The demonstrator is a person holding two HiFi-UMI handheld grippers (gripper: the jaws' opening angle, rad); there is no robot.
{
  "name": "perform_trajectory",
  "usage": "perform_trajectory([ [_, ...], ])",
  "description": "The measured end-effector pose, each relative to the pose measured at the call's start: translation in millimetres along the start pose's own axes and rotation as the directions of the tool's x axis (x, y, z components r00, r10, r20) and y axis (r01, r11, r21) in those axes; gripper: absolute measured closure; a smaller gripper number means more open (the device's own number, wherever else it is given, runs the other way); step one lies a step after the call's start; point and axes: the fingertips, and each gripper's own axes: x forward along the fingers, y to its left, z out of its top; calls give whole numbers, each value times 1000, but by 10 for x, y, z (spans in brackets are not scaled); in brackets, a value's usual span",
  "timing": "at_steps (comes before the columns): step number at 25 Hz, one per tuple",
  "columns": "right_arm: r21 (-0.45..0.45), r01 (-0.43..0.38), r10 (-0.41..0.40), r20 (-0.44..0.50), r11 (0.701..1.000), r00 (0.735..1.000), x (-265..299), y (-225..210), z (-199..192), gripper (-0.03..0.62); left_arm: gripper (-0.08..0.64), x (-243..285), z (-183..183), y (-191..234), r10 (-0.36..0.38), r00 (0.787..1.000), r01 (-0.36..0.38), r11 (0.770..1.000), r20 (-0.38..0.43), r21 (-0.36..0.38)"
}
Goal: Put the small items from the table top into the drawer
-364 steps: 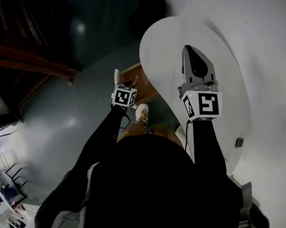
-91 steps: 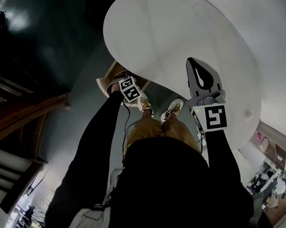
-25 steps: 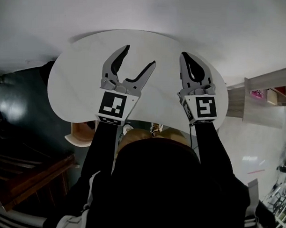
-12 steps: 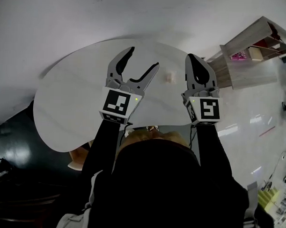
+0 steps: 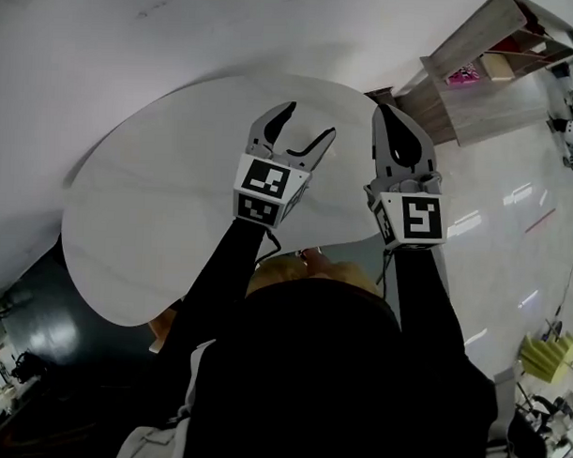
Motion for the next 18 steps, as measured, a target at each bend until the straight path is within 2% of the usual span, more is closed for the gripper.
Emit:
perform_trajectory([
  [2,1,16,-16,-7,1000,1000,-35,-54,-40,566,229,191,-255,-62,-24,998,22,999,-65,-25],
  [7,2,56,-56,-31,998,998,-158,-215,-140,566,229,515,-904,-129,-40,976,12,992,-216,-128],
  [9,3,72,-72,-40,997,997,-200,-285,-179,566,229,602,-1115,-164,-48,962,7,988,-268,-155],
  [13,4,92,-91,-55,996,994,-273,-361,-237,566,229,703,-1451,-211,-46,934,-12,987,-355,-160],
  [17,3,100,-100,-67,995,993,-347,-424,-271,566,234,758,-1749,-262,-58,895,-33,981,-443,-193],
  [18,3,102,-101,-70,995,992,-356,-437,-280,566,324,762,-1797,-256,-56,887,-38,980,-458,-193],
])
